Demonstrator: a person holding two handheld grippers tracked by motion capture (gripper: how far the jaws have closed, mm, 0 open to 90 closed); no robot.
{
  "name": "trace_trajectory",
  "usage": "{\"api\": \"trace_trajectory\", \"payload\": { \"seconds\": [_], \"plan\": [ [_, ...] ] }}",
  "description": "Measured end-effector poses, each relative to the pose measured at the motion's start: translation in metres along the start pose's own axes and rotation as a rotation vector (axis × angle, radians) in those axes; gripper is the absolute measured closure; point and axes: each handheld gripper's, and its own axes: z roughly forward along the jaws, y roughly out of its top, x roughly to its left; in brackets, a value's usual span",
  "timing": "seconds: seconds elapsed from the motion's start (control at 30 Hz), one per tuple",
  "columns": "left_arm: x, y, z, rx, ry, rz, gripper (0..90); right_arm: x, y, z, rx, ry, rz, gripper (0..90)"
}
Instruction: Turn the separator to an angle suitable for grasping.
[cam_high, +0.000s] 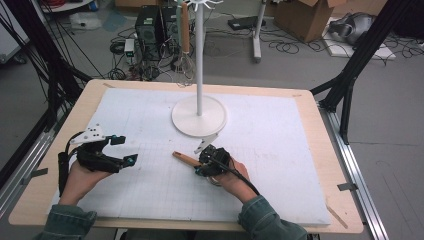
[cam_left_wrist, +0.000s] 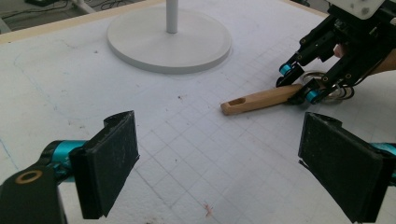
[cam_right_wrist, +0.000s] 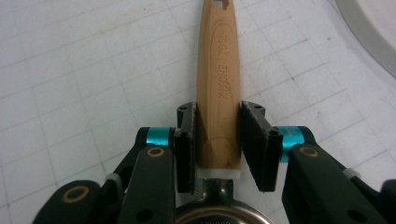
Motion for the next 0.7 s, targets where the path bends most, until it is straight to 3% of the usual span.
{"api": "trace_trajectory", "payload": {
  "seconds": [0.1,0.13,0.33,0.7],
  "plan": [
    [0.0006,0.0002,-0.0009,-0.002,0.001,0.001,12.4,-0.0020,-0.0003,-0.0034,-0.011,-0.011,-0.006,70.4],
    [0.0006,0.0002,-0.0010,-0.003,0.003,0.001,12.4,-0.0036,-0.0010,-0.0040,-0.017,0.006,0.013,70.3],
    [0.0005,0.0007,-0.0018,-0.002,0.003,0.006,12.5,-0.0031,-0.0015,-0.0007,0.005,0.026,0.011,68.5],
    [-0.0007,0.0013,-0.0012,-0.003,-0.002,0.003,12.4,0.0020,0.0007,-0.0004,0.023,-0.010,-0.007,69.8]
  ]
}}
